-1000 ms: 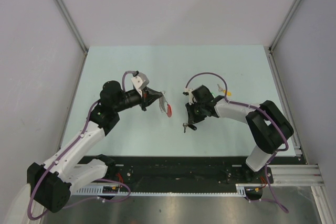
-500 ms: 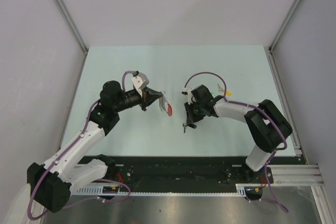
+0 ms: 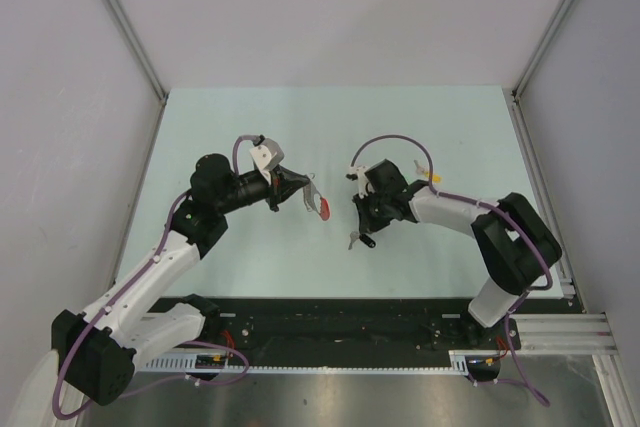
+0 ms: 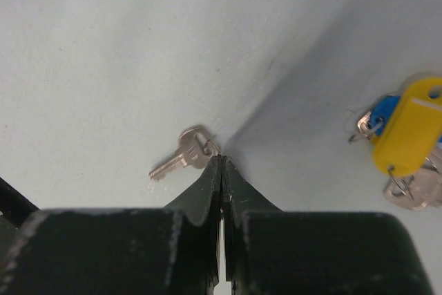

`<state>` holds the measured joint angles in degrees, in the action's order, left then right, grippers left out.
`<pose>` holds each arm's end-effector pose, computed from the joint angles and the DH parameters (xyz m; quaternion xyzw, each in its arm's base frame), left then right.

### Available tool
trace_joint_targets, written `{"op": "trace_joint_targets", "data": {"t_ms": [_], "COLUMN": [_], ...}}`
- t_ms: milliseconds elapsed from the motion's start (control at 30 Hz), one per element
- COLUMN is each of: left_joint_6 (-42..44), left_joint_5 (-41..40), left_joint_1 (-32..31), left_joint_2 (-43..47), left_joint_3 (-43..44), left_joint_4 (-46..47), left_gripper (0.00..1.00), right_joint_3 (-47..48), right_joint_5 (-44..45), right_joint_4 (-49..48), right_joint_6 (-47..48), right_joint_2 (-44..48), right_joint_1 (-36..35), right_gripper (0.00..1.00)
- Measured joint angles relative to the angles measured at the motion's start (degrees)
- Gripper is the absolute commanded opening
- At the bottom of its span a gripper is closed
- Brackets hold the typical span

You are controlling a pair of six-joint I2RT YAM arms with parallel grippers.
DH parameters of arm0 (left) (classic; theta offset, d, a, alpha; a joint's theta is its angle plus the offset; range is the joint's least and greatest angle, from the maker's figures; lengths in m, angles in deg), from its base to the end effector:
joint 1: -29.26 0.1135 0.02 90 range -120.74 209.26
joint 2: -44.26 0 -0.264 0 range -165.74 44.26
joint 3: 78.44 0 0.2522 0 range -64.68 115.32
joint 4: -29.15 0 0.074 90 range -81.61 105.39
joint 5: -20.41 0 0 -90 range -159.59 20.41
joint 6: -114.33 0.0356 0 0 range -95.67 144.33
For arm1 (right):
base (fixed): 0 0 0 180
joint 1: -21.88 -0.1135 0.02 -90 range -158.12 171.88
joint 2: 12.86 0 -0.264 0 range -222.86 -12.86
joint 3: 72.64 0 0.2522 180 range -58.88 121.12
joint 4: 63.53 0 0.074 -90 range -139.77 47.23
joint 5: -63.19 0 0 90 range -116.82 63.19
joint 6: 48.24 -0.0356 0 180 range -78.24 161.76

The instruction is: Put the keys on the keyring

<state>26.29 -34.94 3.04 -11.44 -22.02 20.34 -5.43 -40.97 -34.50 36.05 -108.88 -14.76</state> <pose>0.1935 -0.1179 0.3202 0.3648 0.6518 -0.3514 0.5645 0.2567 0.2018 0.1626 -0.2872 0.9099 0.2097 0.2135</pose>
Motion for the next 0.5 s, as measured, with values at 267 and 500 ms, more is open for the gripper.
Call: {"op": "trace_joint_targets", "data": {"t_ms": [267, 500], "left_joint_6": [0.0, 0.0], "left_joint_5": [0.0, 0.0], "left_joint_1": [0.0, 0.0], "left_joint_2": [0.0, 0.0], "left_joint_3": [0.0, 0.0], "left_joint_4": [0.0, 0.0], "left_gripper": [0.0, 0.0], "right_joint_3": [3.5, 5.0], "right_joint_5": [8.8, 17.9], "right_joint_4": [8.6, 18.2], "right_joint_6": [1.8, 0.5], "right_joint_2": [7.2, 10.7], "right_joint_1": [1.9, 4.7], "right_gripper": [0.0, 0.0]}}
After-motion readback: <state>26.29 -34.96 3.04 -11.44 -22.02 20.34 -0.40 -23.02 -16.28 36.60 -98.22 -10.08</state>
